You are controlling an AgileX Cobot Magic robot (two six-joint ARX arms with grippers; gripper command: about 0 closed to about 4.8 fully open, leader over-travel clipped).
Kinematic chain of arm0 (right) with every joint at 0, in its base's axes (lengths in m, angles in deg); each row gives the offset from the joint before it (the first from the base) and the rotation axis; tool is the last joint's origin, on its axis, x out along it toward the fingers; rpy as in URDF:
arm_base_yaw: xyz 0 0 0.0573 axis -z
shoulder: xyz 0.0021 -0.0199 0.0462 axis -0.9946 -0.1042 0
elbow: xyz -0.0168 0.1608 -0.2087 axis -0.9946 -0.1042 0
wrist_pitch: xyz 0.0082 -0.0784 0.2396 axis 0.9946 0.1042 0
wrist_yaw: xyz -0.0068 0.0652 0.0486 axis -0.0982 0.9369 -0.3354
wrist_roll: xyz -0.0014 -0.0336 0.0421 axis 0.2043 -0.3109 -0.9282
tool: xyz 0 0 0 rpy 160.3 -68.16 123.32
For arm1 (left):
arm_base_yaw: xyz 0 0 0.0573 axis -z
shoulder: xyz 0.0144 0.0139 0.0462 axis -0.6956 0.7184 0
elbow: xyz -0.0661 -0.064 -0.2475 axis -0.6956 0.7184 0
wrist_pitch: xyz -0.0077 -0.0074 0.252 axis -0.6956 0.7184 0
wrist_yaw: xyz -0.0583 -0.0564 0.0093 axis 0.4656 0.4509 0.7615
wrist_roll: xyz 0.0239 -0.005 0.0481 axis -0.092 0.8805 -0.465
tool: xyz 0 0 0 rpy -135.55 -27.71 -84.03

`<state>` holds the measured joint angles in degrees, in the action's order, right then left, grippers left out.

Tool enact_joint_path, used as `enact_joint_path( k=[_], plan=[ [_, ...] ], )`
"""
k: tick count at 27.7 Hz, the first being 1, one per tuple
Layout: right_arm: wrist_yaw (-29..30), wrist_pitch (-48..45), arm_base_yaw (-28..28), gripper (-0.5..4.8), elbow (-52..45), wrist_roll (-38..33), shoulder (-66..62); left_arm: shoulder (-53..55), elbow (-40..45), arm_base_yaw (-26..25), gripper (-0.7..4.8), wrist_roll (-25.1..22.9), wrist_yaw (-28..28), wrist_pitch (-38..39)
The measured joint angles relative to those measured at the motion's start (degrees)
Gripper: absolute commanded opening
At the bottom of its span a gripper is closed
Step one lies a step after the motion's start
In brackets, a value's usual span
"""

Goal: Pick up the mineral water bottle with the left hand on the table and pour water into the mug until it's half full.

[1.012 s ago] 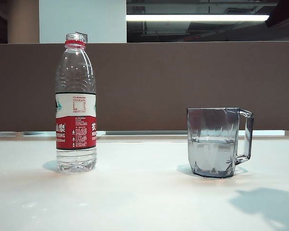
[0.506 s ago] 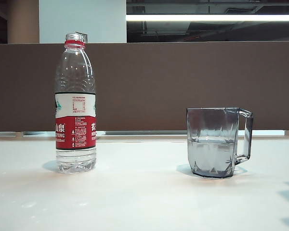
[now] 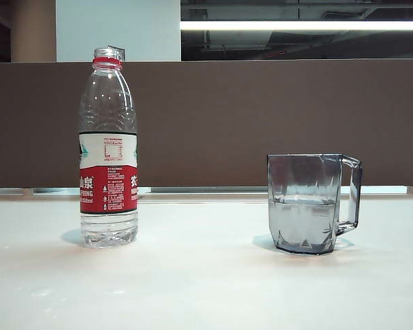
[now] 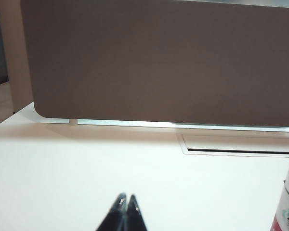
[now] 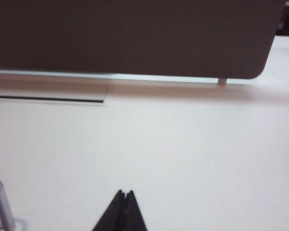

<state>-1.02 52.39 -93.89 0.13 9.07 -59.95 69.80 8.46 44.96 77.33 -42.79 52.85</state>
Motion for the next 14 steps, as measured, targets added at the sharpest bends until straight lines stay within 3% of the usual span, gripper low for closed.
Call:
enact_joint_path(
  k=[5, 14],
  plan=[
    [1.88, -1.16, 4.02, -0.01, -2.51, 0.20, 6.19, 0.00, 0.00, 0.00, -0.05, 0.00, 0.00, 0.00],
    [1.95, -5.95, 4.22, -0.01, -5.46, 0.22, 7.50, 0.00, -0.02, 0.00, -0.05, 0.00, -0.02, 0.15]
  ],
)
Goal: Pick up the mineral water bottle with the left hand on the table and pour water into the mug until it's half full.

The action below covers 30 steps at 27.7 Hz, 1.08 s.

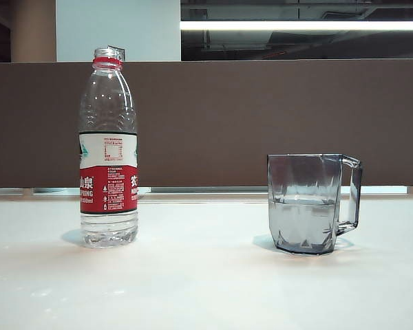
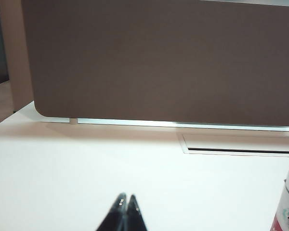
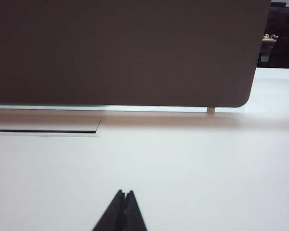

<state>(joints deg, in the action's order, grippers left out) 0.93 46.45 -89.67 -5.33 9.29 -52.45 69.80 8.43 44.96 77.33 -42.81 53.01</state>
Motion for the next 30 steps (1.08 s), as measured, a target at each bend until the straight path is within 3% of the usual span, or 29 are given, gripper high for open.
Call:
enact_joint_path(
  k=[8, 13, 18, 23, 30],
  plan=[
    [0.00, 0.20, 0.00, -0.01, 0.00, 0.00, 0.15, 0.00, 0.02, 0.00, -0.05, 0.00, 0.02, 0.02],
    [0.37, 0.74, 0.00, -0.01, 0.00, 3.65, 0.15, 0.00, 0.00, 0.00, -0.05, 0.00, 0.02, 0.00],
    [4.85, 0.83, -0.02, -0.01, 0.00, 3.85, 0.15, 0.00, 0.00, 0.00, -0.05, 0.00, 0.00, 0.02],
    [2.16, 1.20, 0.00, -0.01, 0.00, -1.25, 0.15, 0.00, 0.00, 0.00, -0.05, 0.00, 0.02, 0.00],
    [2.01, 1.20, 0.00, -0.01, 0.00, -2.25, 0.15, 0.00, 0.00, 0.00, -0.05, 0.00, 0.02, 0.00]
  ],
)
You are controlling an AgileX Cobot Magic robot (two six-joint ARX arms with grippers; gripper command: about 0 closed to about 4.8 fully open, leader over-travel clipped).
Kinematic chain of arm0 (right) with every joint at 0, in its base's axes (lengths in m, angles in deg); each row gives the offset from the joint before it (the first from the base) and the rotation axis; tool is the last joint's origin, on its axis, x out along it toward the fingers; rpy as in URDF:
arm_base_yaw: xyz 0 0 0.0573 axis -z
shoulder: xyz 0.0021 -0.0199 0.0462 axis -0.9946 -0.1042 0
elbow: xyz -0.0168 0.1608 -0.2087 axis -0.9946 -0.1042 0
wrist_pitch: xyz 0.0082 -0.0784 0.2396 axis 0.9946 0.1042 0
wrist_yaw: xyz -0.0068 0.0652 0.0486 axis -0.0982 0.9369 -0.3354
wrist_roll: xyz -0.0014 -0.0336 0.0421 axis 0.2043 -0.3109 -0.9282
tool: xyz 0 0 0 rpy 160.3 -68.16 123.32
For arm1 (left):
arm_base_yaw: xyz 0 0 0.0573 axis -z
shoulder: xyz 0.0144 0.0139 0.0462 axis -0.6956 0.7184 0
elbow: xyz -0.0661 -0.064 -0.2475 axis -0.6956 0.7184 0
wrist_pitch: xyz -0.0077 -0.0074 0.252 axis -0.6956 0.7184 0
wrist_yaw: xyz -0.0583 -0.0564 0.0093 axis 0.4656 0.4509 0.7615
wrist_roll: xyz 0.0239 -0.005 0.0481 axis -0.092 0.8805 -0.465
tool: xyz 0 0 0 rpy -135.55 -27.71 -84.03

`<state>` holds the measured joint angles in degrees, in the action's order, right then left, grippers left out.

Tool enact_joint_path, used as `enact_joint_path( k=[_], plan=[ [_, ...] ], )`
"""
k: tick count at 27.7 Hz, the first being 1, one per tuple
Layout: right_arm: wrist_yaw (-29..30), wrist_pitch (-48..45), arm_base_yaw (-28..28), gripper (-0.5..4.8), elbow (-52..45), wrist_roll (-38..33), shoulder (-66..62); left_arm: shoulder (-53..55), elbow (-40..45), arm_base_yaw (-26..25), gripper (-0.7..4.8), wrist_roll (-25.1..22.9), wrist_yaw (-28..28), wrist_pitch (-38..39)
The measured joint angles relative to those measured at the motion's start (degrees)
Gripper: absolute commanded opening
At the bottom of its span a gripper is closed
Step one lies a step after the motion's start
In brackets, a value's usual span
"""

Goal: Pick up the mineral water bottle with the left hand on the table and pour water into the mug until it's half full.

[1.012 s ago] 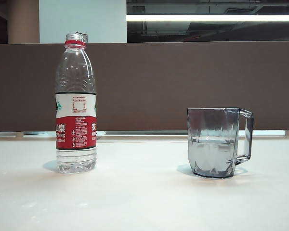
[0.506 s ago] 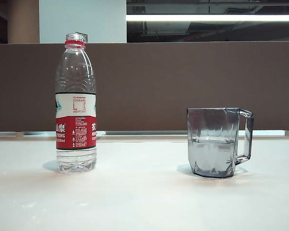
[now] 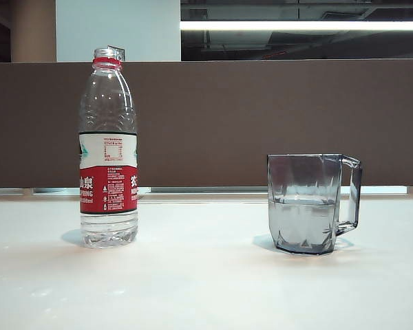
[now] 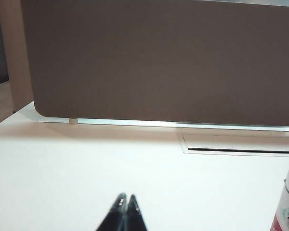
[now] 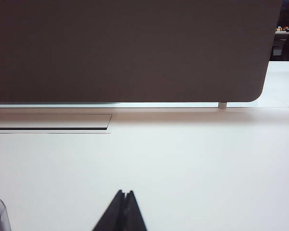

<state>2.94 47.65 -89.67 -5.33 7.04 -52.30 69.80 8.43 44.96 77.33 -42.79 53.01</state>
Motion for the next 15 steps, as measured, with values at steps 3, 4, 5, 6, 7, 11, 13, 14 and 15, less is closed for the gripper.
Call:
enact_joint_path(
  k=[3, 4, 5, 6, 7, 11, 13, 14, 15],
  plan=[
    [0.02, 0.00, 0.00, -0.01, 0.00, 0.00, 0.00, 0.00, 0.00, 0.00, -0.05, 0.00, 0.00, 0.00],
    [0.02, 0.02, 0.00, -0.01, 0.00, 0.00, 0.00, 0.00, 0.00, 0.00, -0.05, 0.00, 0.00, 0.02],
    [0.02, 0.04, 0.00, -0.01, 0.00, 0.00, 0.00, 0.00, 0.00, 0.00, -0.05, 0.00, 0.00, 0.02],
    [0.02, 0.09, 0.00, -0.01, 0.00, 0.00, 0.00, 0.00, 0.02, 0.00, -0.05, 0.00, 0.00, 0.00],
    [0.02, 0.13, 0.00, -0.01, 0.00, 0.00, 0.00, 0.00, 0.00, 0.00, -0.05, 0.00, 0.00, 0.00],
    [0.02, 0.37, 0.00, -0.01, 0.00, 0.00, 0.00, 0.00, 0.00, 0.00, -0.05, 0.00, 0.00, 0.02],
    [0.04, 0.37, 0.00, -0.01, 0.00, 0.00, 0.00, 0.00, 0.00, 0.00, -0.05, 0.00, 0.00, 0.02],
    [0.02, 0.37, 0.00, -0.01, 0.00, 0.00, 0.00, 0.00, 0.00, 0.00, -0.05, 0.00, 0.00, 0.00],
    [0.02, 0.37, 0.00, -0.01, 0.00, 0.00, 0.00, 0.00, 0.00, 0.00, -0.05, 0.00, 0.00, 0.00]
  ],
)
